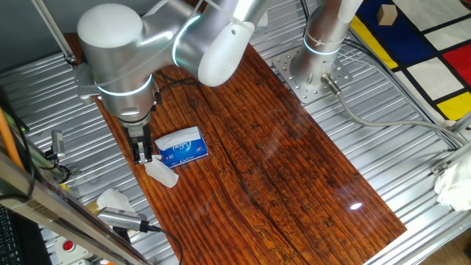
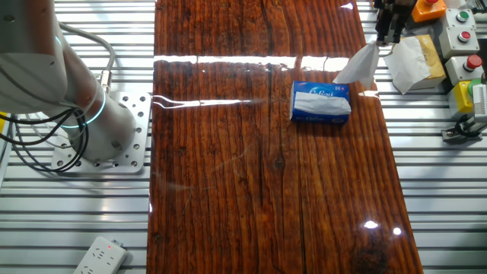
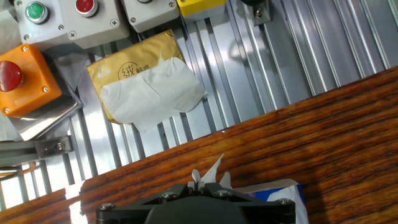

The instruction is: Pull out a napkin

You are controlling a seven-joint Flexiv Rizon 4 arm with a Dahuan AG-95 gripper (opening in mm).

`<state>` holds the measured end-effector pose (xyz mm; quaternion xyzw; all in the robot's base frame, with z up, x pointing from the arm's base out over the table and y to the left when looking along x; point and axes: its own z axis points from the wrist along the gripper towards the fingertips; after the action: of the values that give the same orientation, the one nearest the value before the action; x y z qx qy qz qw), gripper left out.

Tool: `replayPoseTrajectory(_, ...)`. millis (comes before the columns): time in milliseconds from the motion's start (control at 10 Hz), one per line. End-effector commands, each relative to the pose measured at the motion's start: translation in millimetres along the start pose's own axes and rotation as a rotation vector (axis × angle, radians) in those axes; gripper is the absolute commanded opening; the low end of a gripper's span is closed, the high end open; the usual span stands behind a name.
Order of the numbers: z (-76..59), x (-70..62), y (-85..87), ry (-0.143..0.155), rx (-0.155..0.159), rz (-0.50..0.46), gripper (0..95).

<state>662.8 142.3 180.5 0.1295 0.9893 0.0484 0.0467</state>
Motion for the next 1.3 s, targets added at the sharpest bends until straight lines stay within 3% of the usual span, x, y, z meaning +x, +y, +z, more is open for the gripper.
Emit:
replayPoseTrajectory(100, 0.8, 0.0, 0.4, 0.010, -0.009, 0.001, 0.0)
replayPoseTrajectory(800, 0.6, -0.2, 0.9, 0.054, -0.004, 0.001, 0.0)
replayPoseTrajectory(1300, 0.6, -0.2, 0.9, 0.051, -0.001, -0.008, 0.0)
